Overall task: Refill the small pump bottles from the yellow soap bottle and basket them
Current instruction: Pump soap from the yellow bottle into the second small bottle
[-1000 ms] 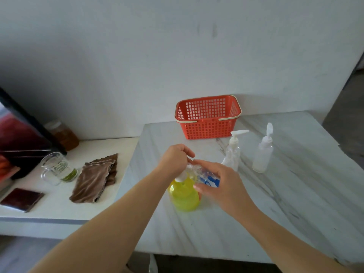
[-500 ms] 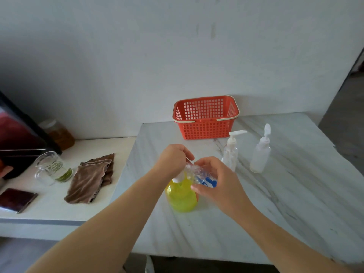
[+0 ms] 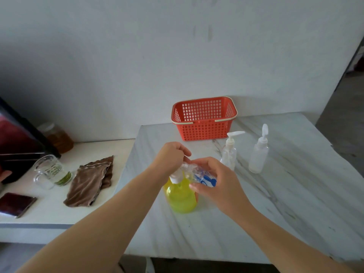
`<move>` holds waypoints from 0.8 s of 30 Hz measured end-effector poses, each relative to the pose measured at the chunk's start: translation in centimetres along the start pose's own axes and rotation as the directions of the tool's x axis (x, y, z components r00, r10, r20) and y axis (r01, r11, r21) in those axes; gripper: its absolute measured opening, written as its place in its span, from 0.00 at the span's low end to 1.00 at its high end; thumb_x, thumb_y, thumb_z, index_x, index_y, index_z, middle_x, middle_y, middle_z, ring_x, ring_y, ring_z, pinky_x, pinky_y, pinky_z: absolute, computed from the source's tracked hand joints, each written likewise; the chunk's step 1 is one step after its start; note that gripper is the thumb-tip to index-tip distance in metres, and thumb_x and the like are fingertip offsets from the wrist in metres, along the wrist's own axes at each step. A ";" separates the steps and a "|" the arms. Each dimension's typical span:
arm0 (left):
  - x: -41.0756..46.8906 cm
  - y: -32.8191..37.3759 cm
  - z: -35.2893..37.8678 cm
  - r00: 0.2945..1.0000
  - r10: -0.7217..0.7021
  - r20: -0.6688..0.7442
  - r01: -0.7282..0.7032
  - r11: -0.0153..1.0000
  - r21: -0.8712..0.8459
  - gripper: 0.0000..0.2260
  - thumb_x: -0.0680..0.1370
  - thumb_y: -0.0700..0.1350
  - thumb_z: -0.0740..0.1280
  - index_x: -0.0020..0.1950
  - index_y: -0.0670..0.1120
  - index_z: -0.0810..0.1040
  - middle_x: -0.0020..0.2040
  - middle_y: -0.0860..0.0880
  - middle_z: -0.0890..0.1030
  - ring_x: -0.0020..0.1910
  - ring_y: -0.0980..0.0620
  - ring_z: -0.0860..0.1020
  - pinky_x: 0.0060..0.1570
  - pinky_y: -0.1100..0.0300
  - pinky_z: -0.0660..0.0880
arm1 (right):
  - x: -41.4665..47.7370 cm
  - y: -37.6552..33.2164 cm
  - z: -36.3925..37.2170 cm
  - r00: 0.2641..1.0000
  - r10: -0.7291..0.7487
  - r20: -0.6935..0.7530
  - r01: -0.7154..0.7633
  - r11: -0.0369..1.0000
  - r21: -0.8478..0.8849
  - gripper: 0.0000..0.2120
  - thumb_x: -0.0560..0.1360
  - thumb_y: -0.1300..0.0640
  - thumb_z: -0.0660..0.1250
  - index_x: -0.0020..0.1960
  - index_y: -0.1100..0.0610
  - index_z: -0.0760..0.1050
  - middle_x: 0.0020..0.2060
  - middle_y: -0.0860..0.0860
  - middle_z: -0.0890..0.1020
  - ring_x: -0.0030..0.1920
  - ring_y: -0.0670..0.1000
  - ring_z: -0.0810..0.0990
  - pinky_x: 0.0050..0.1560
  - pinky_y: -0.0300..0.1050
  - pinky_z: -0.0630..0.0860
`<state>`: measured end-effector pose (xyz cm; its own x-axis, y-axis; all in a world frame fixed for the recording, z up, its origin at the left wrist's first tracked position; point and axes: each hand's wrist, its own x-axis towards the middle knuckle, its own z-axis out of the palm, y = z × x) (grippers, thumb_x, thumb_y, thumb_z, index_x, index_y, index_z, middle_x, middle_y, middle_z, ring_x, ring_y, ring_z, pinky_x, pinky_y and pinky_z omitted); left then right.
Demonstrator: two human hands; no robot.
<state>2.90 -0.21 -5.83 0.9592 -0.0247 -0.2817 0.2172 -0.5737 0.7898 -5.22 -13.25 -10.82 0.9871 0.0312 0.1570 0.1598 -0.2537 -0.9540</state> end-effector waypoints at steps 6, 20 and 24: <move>-0.1 -0.5 0.6 1.000 0.002 -0.019 -0.001 1.000 0.022 0.16 0.76 0.31 0.53 0.46 0.43 0.79 0.39 0.47 0.80 0.35 0.51 0.75 0.34 0.61 0.71 | 0.1 0.3 -0.3 1.000 0.011 0.011 -0.011 0.999 0.036 0.21 0.66 0.62 0.77 0.56 0.49 0.78 0.47 0.43 0.83 0.48 0.41 0.81 0.49 0.32 0.76; -0.6 0.4 0.0 0.999 -0.014 0.041 0.015 0.999 -0.042 0.13 0.77 0.34 0.55 0.44 0.44 0.78 0.38 0.48 0.79 0.35 0.52 0.75 0.34 0.62 0.71 | 0.1 0.3 -0.5 1.000 -0.023 0.006 0.022 0.999 0.040 0.21 0.67 0.61 0.76 0.58 0.48 0.78 0.48 0.43 0.83 0.49 0.41 0.82 0.49 0.31 0.75; -0.3 0.3 0.3 0.999 -0.003 0.034 0.004 1.000 -0.013 0.15 0.77 0.31 0.54 0.44 0.41 0.79 0.38 0.48 0.78 0.33 0.55 0.74 0.27 0.68 0.71 | 0.1 0.6 -0.2 1.000 -0.029 0.003 0.028 0.998 0.053 0.22 0.65 0.57 0.76 0.58 0.48 0.78 0.48 0.42 0.83 0.50 0.42 0.82 0.50 0.33 0.76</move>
<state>2.65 -0.60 -5.62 0.9519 -0.0505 -0.3024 0.2228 -0.5635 0.7955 -5.02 -13.56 -11.33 0.9821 0.0413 0.1835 0.1881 -0.2013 -0.9613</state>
